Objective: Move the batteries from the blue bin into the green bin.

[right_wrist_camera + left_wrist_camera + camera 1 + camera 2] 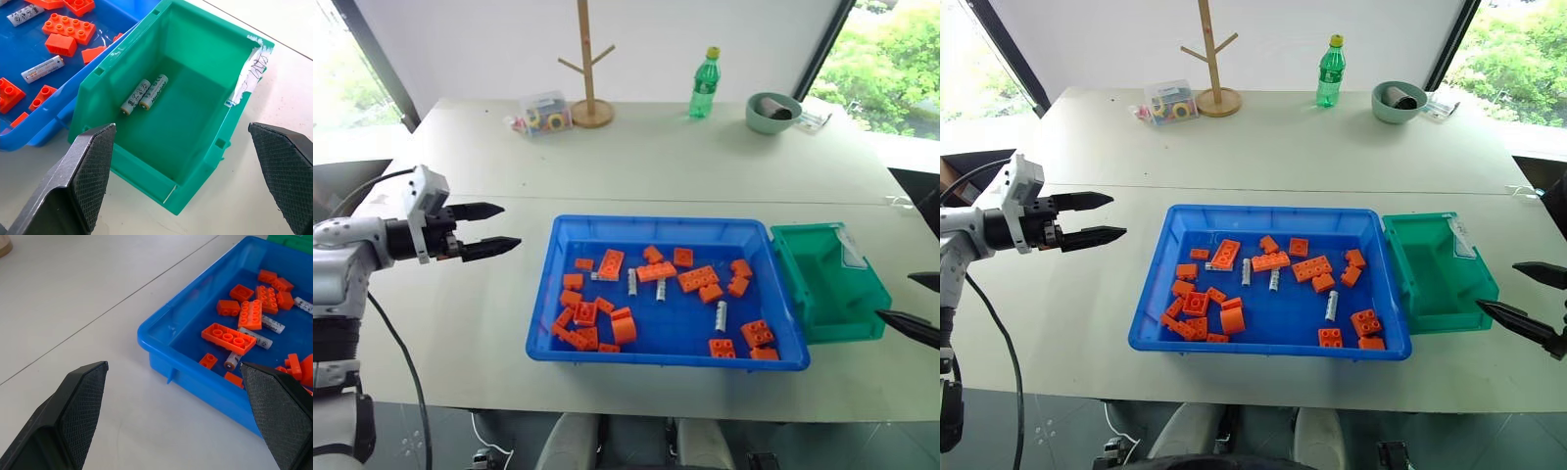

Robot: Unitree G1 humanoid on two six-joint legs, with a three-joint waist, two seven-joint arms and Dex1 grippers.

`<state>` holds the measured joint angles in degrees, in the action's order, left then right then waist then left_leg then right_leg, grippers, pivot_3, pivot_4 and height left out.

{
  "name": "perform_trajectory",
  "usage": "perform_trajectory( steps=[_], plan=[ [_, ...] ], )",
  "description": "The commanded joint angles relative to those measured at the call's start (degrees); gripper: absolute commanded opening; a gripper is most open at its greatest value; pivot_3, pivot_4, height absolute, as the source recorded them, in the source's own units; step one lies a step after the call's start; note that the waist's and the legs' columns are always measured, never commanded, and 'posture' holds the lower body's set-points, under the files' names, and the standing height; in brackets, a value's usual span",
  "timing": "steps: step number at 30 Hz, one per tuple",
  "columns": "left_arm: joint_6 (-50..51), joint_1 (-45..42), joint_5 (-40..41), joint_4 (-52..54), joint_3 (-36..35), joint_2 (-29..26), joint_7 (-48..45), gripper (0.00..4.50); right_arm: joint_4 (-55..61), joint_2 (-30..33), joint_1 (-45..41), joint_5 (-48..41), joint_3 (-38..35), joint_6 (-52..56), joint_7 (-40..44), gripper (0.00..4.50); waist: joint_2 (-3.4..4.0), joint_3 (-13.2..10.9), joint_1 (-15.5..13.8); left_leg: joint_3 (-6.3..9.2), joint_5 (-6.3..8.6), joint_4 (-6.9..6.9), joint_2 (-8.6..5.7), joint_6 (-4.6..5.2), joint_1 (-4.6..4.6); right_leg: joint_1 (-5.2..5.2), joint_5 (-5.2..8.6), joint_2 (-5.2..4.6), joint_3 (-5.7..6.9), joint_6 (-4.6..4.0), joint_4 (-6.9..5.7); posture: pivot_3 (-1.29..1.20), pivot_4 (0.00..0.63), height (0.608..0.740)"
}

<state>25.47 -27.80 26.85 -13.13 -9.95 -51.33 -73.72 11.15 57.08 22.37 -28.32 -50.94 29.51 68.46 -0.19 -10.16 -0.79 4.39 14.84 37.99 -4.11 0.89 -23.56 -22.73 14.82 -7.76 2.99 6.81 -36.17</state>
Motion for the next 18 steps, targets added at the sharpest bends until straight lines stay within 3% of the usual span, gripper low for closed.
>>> perform_trajectory(
  steps=[1,18],
  plan=[
    [-0.93,-0.58,0.27,1.82,-0.95,-0.85,-0.12,4.5,0.87,-0.54,-0.31,-0.52,-0.78,-0.47,-0.4,4.45,0.0,0.0,-0.04,0.0,0.0,0.0,0.0,0.0,0.0,0.0,0.0,0.0,0.0,0.0,0.0,0.0,0.15,0.703],
    [-0.97,-1.78,-0.93,1.69,0.0,0.69,1.19,4.5,-2.13,0.99,-2.37,1.55,0.85,-2.82,-1.06,4.45,0.0,0.0,0.0,0.0,0.0,0.0,0.0,0.0,0.0,0.0,0.0,0.0,0.0,0.01,0.0,0.0,0.15,0.703]
  ],
)
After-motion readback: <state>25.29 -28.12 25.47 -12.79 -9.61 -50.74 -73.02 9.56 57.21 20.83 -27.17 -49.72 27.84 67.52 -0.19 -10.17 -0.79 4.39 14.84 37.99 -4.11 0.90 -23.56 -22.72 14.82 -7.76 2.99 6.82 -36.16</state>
